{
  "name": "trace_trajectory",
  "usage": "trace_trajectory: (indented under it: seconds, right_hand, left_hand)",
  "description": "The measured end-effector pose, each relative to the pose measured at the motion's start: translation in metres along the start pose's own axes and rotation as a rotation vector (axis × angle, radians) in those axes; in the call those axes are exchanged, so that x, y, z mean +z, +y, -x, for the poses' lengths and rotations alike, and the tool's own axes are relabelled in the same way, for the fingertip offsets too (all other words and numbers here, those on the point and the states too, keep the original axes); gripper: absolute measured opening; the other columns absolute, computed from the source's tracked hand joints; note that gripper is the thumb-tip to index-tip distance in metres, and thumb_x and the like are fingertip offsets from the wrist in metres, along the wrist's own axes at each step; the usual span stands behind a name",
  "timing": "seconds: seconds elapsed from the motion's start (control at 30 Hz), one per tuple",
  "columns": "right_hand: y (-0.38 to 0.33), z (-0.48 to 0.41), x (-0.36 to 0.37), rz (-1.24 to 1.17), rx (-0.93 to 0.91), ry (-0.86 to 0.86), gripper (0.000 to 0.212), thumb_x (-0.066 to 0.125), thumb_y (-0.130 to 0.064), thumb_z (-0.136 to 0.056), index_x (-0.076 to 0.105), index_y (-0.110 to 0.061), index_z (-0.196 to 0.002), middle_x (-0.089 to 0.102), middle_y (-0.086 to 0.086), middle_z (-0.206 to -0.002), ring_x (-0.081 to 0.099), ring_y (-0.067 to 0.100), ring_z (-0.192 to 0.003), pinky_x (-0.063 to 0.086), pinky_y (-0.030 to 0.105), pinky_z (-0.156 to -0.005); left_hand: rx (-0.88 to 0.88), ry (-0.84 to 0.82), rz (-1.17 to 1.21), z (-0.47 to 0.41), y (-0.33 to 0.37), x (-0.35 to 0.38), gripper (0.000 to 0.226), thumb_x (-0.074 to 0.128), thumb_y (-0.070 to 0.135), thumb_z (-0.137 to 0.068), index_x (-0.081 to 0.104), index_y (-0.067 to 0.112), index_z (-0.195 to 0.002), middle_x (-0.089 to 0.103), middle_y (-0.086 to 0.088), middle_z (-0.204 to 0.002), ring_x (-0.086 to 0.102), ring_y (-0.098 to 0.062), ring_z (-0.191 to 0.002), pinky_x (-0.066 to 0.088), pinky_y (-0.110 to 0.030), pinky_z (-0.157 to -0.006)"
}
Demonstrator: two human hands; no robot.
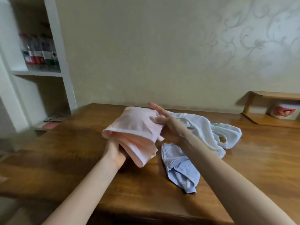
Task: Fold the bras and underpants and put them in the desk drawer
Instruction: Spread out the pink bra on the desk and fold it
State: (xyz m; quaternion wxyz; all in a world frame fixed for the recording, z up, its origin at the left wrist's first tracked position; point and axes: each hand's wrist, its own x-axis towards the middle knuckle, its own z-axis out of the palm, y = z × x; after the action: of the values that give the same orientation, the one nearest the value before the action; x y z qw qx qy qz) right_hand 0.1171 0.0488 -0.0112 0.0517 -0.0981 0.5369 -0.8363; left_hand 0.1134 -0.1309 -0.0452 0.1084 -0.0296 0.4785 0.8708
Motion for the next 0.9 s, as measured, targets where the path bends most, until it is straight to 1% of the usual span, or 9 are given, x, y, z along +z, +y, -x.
trace_trajectory:
  seconds: [0.07, 0.17, 0.27, 0.47, 0.6, 0.7, 0.77, 0.8, 0.9]
  right_hand:
    - [0.003, 0.002, 0.001, -0.062, 0.000, -0.054, 0.064, 0.052, 0.011, -0.078, 0.054, -0.024, -0.130, 0.050, 0.006, -0.101, 0.064, 0.013, -0.076, 0.054, 0.024, -0.058]
    - [0.013, 0.004, -0.003, 0.269, 0.058, -0.006, 0.068, 0.051, 0.017, -0.076, 0.060, -0.030, -0.124, 0.048, 0.009, -0.117, 0.053, 0.022, -0.095, 0.053, 0.030, -0.066]
    - [0.016, 0.004, -0.011, 0.283, 0.039, 0.070, 0.065, 0.056, 0.014, -0.069, 0.066, -0.030, -0.116, 0.041, 0.011, -0.130, 0.049, 0.029, -0.102, 0.050, 0.039, -0.067]
    - [0.010, 0.011, -0.007, 0.283, -0.022, 0.081, 0.068, 0.042, 0.015, -0.071, 0.065, -0.029, -0.117, 0.049, 0.006, -0.119, 0.050, 0.026, -0.091, 0.047, 0.031, -0.064]
    - [0.011, 0.016, -0.004, 0.391, -0.059, 0.185, 0.066, 0.046, 0.013, -0.071, 0.064, -0.033, -0.116, 0.048, 0.008, -0.093, 0.045, 0.020, -0.069, 0.041, 0.019, -0.044]
    - [0.015, 0.019, -0.005, 0.391, -0.101, 0.229, 0.067, 0.050, 0.013, -0.070, 0.063, -0.032, -0.118, 0.055, 0.008, -0.090, 0.053, 0.021, -0.072, 0.049, 0.024, -0.049]
    - [0.017, 0.020, -0.005, 0.384, -0.162, 0.249, 0.067, 0.052, 0.011, -0.068, 0.062, -0.036, -0.115, 0.060, 0.010, -0.098, 0.058, 0.024, -0.081, 0.055, 0.032, -0.061]
    - [0.018, 0.021, -0.005, 0.410, -0.198, 0.260, 0.068, 0.052, 0.012, -0.069, 0.061, -0.037, -0.115, 0.061, 0.012, -0.102, 0.058, 0.024, -0.082, 0.054, 0.033, -0.064]
    - [0.019, 0.022, 0.000, 0.555, -0.286, 0.229, 0.074, 0.050, 0.013, -0.069, 0.056, -0.036, -0.124, 0.057, 0.009, -0.112, 0.056, 0.015, -0.079, 0.049, 0.024, -0.058]
  left_hand:
    - [-0.042, -0.019, 0.043, -0.002, -0.003, -0.003, 0.033, 0.042, 0.040, -0.096, 0.059, 0.021, -0.116, 0.063, -0.012, -0.118, 0.059, -0.031, -0.105, 0.052, -0.043, -0.083]
    - [-0.040, -0.128, -0.002, -0.002, -0.001, -0.003, 0.033, 0.042, 0.036, -0.097, 0.056, 0.021, -0.122, 0.064, -0.012, -0.117, 0.060, -0.033, -0.105, 0.055, -0.043, -0.079]
    - [0.015, -0.175, -0.006, -0.004, 0.003, -0.003, 0.031, 0.041, 0.028, -0.099, 0.053, 0.020, -0.126, 0.062, -0.013, -0.121, 0.061, -0.032, -0.107, 0.056, -0.041, -0.081]
    - [0.068, -0.280, 0.048, 0.003, 0.010, 0.004, 0.034, 0.039, 0.034, -0.099, 0.053, 0.023, -0.128, 0.063, -0.009, -0.121, 0.060, -0.030, -0.110, 0.057, -0.038, -0.078]
    - [0.136, -0.228, 0.000, 0.005, 0.006, 0.004, 0.026, 0.039, 0.032, -0.099, 0.058, 0.025, -0.115, 0.064, -0.006, -0.117, 0.061, -0.024, -0.106, 0.058, -0.030, -0.067]
    - [0.164, -0.227, 0.017, 0.010, 0.004, 0.001, 0.032, 0.036, 0.036, -0.100, 0.055, 0.025, -0.123, 0.061, -0.006, -0.126, 0.058, -0.025, -0.115, 0.057, -0.028, -0.079]
    - [0.096, -0.227, 0.121, 0.012, 0.001, 0.004, 0.045, 0.024, 0.032, -0.103, 0.041, 0.010, -0.139, 0.051, -0.016, -0.138, 0.045, -0.036, -0.127, 0.045, -0.009, -0.092]
    - [0.103, -0.194, 0.080, 0.016, 0.002, 0.006, 0.047, 0.019, 0.026, -0.104, 0.032, 0.002, -0.142, 0.045, -0.022, -0.141, 0.039, -0.040, -0.130, 0.036, 0.006, -0.083]
    - [0.238, -0.336, -0.219, 0.017, 0.003, 0.012, 0.039, 0.057, 0.039, -0.087, 0.054, 0.021, -0.123, 0.068, -0.001, -0.116, 0.058, -0.022, -0.114, 0.047, -0.020, -0.094]
